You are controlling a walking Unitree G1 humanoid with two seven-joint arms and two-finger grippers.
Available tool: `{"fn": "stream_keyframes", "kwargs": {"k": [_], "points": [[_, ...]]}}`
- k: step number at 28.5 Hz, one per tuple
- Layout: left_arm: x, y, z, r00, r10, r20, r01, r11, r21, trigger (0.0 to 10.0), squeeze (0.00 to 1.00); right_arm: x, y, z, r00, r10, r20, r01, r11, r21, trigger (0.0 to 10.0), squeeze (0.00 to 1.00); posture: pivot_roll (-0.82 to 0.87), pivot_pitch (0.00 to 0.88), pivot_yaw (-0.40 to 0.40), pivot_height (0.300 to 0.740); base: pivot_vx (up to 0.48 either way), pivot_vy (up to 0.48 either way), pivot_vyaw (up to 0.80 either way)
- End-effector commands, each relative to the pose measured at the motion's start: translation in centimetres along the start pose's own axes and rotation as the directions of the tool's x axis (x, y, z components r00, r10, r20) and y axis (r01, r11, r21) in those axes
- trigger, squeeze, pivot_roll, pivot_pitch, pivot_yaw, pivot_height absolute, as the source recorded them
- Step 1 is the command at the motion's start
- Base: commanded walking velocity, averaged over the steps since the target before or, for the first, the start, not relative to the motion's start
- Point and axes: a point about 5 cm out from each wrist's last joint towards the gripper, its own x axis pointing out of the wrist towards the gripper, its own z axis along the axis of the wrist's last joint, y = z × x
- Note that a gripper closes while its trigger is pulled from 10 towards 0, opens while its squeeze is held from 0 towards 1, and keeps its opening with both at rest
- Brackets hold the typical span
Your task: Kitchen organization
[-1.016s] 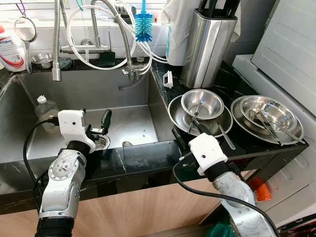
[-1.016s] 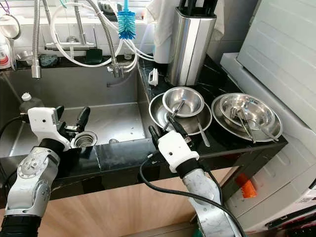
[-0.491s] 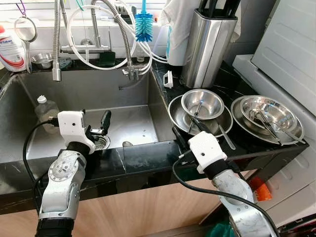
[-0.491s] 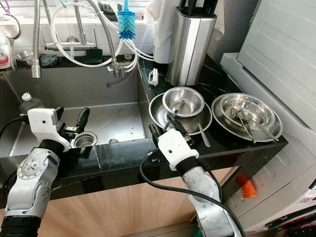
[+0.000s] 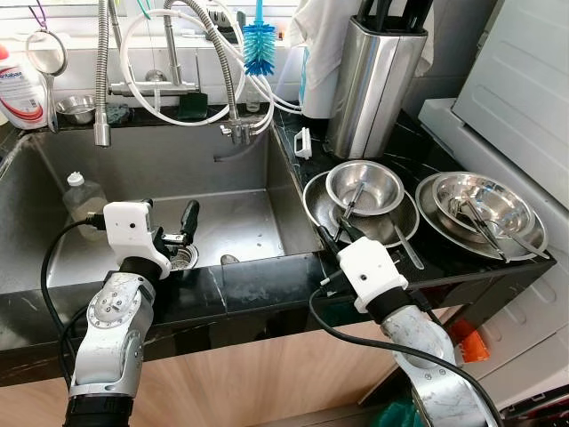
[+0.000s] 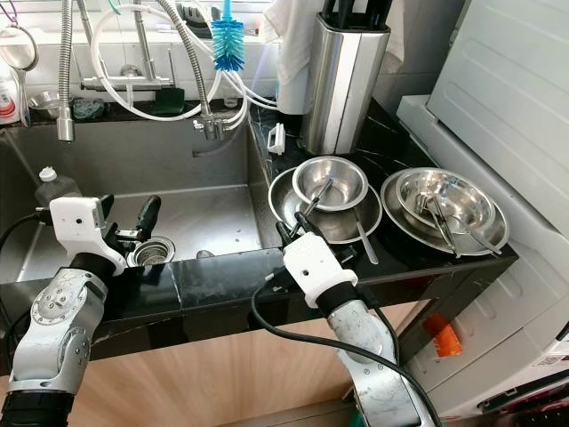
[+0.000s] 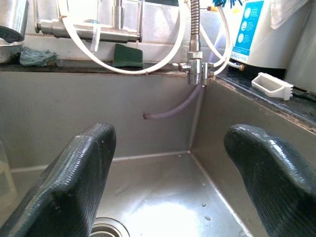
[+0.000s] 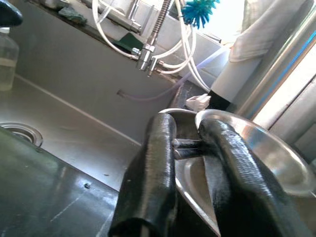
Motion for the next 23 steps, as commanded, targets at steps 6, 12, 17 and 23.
{"fn": "stream_keyframes", "kwargs": {"k": [6,12,17,23], "points": [[0.1,-0.1,0.2,1.0,-0.002,0.014,0.002,1.0,0.022,10.0,0.0,0.2,-0.6,0.5,0.999,-0.029,0.025,0.029,1.0,-0.007,0.0,0.0,0.04,0.0,-0.057,0.74,0.0,0.0,0.0],[0.1,-0.1,0.2,1.0,-0.002,0.015,0.002,1.0,0.019,10.0,0.0,0.4,-2.0,1.8,0.99,-0.114,0.079,0.116,0.993,-0.029,0.0,0.0,0.04,0.0,-0.058,0.74,0.0,0.0,0.0],[0.1,-0.2,0.3,1.0,-0.003,0.017,0.003,1.0,0.013,10.0,0.0,0.7,-2.9,2.7,0.98,-0.164,0.113,0.172,0.983,-0.065,0.0,0.0,0.04,0.0,-0.059,0.74,0.0,0.0,0.0],[0.1,-0.2,0.3,1.0,-0.006,0.02,0.006,1.0,0.008,10.0,0.0,0.9,-4.1,4.0,0.953,-0.259,0.159,0.273,0.959,-0.073,0.0,0.0,0.04,0.0,-0.059,0.74,0.0,0.0,0.0]]}}
